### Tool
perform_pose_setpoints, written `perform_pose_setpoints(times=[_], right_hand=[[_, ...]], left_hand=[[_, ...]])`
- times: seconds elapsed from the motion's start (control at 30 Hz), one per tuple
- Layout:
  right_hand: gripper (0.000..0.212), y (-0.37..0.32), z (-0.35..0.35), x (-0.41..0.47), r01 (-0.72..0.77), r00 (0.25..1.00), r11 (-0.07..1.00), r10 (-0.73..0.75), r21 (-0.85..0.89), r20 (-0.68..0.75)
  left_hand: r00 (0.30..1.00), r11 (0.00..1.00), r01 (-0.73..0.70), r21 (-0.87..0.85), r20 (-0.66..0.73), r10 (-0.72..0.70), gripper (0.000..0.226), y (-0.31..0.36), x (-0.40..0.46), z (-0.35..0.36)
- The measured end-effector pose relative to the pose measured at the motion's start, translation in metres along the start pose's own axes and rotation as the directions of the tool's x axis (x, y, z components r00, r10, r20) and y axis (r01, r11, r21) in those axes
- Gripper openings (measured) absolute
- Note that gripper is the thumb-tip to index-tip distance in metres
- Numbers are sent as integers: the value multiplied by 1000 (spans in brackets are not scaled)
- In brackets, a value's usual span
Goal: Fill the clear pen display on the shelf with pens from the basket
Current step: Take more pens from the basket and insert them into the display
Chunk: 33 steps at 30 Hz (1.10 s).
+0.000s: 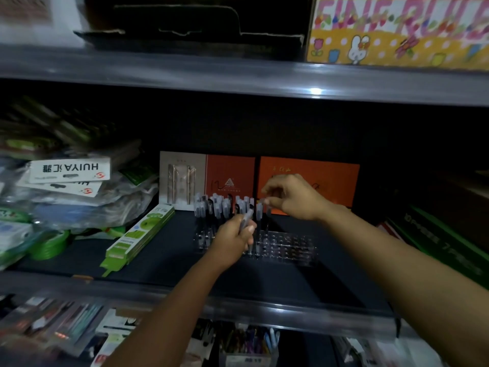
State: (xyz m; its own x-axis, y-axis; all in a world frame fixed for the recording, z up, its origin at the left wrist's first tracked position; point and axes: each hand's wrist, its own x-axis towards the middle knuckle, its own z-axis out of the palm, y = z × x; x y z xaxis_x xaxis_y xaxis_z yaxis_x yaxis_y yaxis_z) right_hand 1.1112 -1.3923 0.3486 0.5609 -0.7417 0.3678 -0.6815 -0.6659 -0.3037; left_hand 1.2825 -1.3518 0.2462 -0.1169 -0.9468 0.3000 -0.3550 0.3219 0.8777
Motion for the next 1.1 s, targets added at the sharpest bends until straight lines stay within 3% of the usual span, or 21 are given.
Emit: perform_pose_setpoints(times=[0.17,0.27,0.57,0.77,0.9,1.1], right_hand=[[24,-16,-4,-10,97,988,994,-102,48,118],[16,-21,-7,-12,102,986,991,-112,84,122],[8,-23,-38,-15,32,998,991,-24,126,-66],[7,-16,-66,-15,-47,980,993,67,109,-187],[7,-10,-70,-18,-104,978,994,101,-11,-183],[10,3,-49,-17,-147,983,988,139,-56,-123]], left_hand=[[999,995,-48,-84,-12,47,14,14,0,8],[997,990,-81,-112,1,82,13,25,-4,11],[1000,996,-1,-85,2,1,13,25,-13,5],[999,998,39,45,-17,-39,18,17,-17,-8],[998,965,46,259,-57,-33,32,17,-17,-13],[998,948,58,314,-12,-57,16,22,-15,-11]])
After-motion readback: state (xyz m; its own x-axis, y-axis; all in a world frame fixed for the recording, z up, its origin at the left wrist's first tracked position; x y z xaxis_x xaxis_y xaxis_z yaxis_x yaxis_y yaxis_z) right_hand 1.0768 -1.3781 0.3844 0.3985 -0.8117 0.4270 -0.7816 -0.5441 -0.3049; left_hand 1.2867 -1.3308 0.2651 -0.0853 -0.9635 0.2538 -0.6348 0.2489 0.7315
